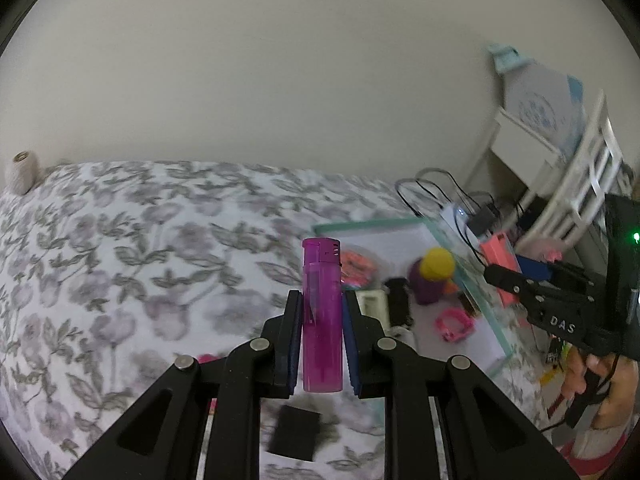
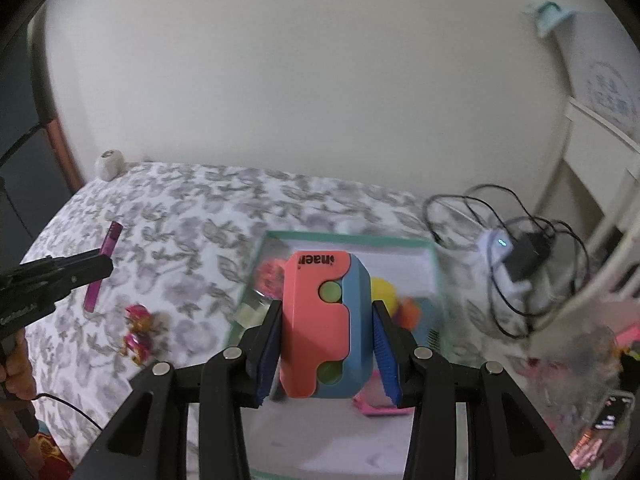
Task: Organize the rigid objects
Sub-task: 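Carry the lighter with the left tool while the right tool carries the block over the box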
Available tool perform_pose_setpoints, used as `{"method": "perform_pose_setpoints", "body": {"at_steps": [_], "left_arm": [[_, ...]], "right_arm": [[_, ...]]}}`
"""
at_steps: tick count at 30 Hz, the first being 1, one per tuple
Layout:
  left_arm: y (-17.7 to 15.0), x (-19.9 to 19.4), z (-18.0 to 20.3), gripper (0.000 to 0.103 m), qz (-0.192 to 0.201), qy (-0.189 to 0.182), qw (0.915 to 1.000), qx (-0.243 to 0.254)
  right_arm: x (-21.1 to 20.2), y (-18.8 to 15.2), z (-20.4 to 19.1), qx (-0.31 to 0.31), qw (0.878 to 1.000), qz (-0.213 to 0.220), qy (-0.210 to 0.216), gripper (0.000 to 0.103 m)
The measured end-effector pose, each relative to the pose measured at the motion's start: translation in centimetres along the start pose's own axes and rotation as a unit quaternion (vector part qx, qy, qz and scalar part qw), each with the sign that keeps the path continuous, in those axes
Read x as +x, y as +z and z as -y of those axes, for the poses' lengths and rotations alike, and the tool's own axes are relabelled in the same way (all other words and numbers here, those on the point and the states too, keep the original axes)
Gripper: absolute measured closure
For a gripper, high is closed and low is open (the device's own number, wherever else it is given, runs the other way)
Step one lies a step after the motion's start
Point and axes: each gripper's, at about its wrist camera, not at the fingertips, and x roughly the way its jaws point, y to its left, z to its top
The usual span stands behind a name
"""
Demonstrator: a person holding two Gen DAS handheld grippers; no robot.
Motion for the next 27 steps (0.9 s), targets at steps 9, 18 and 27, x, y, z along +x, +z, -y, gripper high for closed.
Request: {"method": "perform_pose_setpoints", "body": {"at_steps": [9, 18, 27], "left_arm": [[-3.1, 4.1, 6.2, 0.083, -0.054, -0.010, 0.9955, 0.077], [-6.5, 7.8, 10.0, 0.083, -0.109, -0.017, 0.9859, 0.126], [-8.0, 9.6, 10.6, 0.083, -0.140, -0.014, 0.9809, 0.134]], "right_arm": [[2.9, -3.3, 2.2, 0.012, 0.998, -0.057, 0.001, 0.058], [6.0, -5.5, 2.1, 0.011, 0.995, -0.103, 0.010, 0.058], [7.1, -6.1, 1.4, 0.002, 0.993, -0.120, 0.017, 0.058]]}}
